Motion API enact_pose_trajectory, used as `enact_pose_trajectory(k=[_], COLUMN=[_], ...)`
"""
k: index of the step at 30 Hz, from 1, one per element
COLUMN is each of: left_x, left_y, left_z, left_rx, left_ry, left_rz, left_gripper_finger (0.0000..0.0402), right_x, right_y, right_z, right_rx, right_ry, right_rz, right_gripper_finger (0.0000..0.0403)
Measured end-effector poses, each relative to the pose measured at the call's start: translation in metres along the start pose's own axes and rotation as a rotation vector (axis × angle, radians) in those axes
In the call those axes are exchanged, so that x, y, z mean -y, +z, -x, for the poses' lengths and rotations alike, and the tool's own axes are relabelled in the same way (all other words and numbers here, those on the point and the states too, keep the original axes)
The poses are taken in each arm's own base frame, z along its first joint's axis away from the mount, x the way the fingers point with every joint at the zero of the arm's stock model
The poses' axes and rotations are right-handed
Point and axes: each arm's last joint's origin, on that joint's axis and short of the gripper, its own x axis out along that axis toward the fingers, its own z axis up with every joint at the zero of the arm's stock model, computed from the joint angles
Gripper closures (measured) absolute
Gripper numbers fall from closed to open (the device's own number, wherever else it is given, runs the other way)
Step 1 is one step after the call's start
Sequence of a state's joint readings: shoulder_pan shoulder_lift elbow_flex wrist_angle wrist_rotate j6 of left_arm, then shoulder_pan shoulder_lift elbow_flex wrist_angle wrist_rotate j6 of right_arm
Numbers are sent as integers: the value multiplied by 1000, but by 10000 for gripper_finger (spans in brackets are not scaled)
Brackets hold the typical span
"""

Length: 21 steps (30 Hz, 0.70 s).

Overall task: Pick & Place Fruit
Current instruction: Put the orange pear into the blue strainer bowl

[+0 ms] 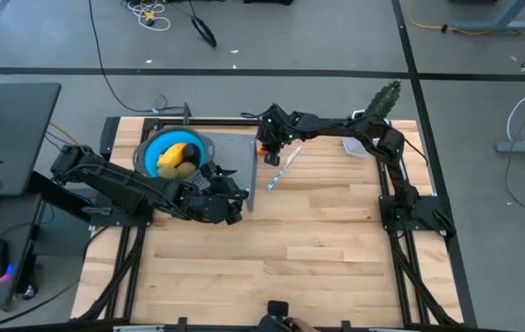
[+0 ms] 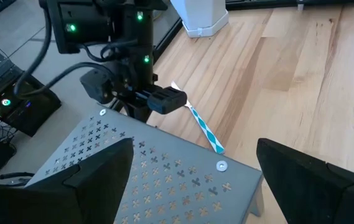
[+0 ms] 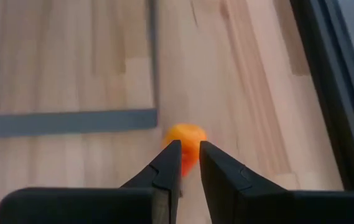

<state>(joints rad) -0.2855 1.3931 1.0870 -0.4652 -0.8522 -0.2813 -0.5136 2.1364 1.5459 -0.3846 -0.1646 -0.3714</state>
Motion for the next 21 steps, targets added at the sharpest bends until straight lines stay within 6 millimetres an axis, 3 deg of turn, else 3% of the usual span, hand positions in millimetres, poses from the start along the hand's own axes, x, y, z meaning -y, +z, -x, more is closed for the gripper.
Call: enact_pose_trajectory(k=[21], left_x=[0], left_y=[0], left_z=[0], left_rx=[-1], left_ry=[0], left_rz=[0], left_gripper_finger=[52], right_x=[-5], right_y=[-4], right_z=[-3], right_rx=[-73], right_ry=[-55], right_rz=[24], right_gripper_finger=[338])
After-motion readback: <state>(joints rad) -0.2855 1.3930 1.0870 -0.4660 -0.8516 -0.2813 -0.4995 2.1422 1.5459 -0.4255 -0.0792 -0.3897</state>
